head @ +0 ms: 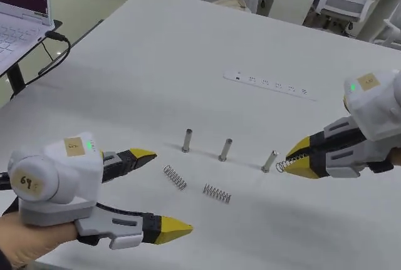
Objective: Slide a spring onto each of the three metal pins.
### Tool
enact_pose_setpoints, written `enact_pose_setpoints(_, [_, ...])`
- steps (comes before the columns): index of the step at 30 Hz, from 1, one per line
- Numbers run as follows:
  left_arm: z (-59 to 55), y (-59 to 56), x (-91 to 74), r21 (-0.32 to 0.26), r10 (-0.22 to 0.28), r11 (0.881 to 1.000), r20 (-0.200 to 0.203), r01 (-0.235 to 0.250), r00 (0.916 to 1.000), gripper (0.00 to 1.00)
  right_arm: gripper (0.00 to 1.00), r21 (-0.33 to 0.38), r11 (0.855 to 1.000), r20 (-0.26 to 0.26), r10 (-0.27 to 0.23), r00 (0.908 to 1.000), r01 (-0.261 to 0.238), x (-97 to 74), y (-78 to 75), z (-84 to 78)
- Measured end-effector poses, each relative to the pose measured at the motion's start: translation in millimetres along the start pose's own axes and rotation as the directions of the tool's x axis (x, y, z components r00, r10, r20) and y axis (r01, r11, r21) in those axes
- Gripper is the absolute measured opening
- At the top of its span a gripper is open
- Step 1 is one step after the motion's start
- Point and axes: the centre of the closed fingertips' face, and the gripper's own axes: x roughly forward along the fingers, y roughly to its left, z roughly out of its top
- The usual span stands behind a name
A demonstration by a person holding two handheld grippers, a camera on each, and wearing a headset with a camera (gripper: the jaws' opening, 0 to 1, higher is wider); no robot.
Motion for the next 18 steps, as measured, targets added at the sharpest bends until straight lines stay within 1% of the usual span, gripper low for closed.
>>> enact_pose_setpoints(3, [-0.3,-0.1,-1.8,-0.012,0.012,1.0,0.003,-0.012,0.9999,0.84,0.08,-0.011,1.0,-0.019,-0.005,0.9998,0.004,-2.2,-9.2,0.7])
enact_pose_setpoints(6, [-0.6,0.0,-3.2,-0.024,0.018,1.0,0.008,-0.018,0.9998,0.84,0.08,-0.023,1.0,-0.037,-0.005,0.9993,0.004,-3.1,-16.6,1.2])
enact_pose_setpoints(8, [-2.0,-0.8,-4.0,-0.031,0.019,0.999,0.005,-0.019,0.9998,0.83,0.08,-0.035,0.999,-0.058,-0.007,0.9983,0.005,-3.6,-24.9,0.5])
enact_pose_setpoints(11, [-3.9,-1.5,-4.0,-0.032,0.019,0.999,0.004,-0.019,0.9998,0.83,0.08,-0.051,0.999,-0.091,-0.011,0.9958,0.006,-3.7,-34.6,-1.1])
enact_pose_setpoints(13, [-5.5,-2.3,-3.6,-0.032,0.017,0.999,0.0,-0.017,0.9999,0.82,0.08,-0.054,0.999,-0.102,-0.009,0.9947,0.004,-2.8,-38.9,-1.3])
enact_pose_setpoints(18, [-7.4,-2.1,-3.2,-0.04,0.017,0.999,0.0,-0.017,0.9999,0.83,0.08,-0.07,0.998,-0.155,-0.005,0.9879,-0.006,3.1,-51.1,-7.3])
